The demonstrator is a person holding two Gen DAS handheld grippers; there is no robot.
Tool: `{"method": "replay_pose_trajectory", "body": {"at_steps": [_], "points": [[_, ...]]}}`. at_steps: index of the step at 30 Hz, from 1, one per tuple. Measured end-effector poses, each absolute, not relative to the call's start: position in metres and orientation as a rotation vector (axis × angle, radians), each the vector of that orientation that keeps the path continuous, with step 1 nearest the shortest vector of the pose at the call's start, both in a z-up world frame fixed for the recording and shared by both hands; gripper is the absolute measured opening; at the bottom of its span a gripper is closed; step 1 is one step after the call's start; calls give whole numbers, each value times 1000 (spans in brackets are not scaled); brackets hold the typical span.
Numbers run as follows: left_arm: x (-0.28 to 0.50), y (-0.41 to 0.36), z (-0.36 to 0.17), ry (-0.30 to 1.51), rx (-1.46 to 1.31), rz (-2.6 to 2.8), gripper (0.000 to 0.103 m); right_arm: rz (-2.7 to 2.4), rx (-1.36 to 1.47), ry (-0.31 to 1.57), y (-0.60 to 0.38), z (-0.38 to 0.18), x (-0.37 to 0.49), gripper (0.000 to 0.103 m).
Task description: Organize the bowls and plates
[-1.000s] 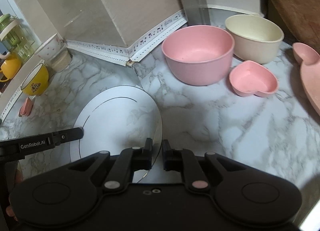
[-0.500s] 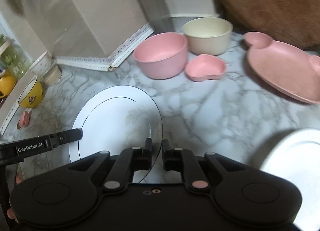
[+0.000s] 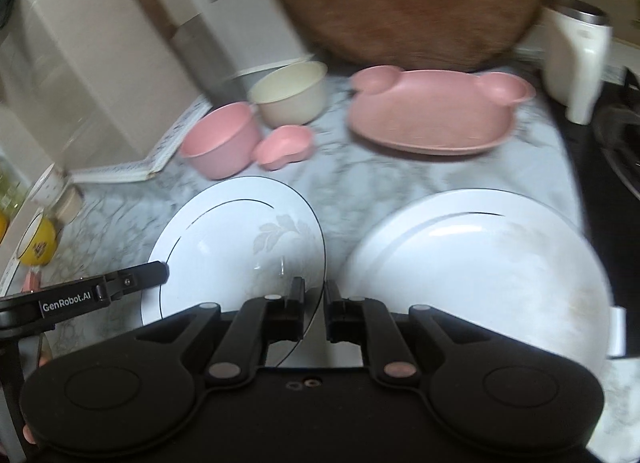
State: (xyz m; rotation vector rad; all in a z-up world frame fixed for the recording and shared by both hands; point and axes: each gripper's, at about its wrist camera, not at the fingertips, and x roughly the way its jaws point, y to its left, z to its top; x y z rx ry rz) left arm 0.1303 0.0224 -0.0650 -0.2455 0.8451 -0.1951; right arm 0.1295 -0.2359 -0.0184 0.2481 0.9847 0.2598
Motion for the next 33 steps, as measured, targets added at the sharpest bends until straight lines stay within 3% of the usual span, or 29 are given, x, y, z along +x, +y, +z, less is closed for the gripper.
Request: {"method": "replay_pose_trajectory", "body": {"at_steps": [17,33], "points": [[148,-107,-75,886,-114,-365,12,106,336,1002,-352,-35,100,10],[155,-135,-97,950,-64,-378,12,119,304,1050,-365,-46,101,10]]}}
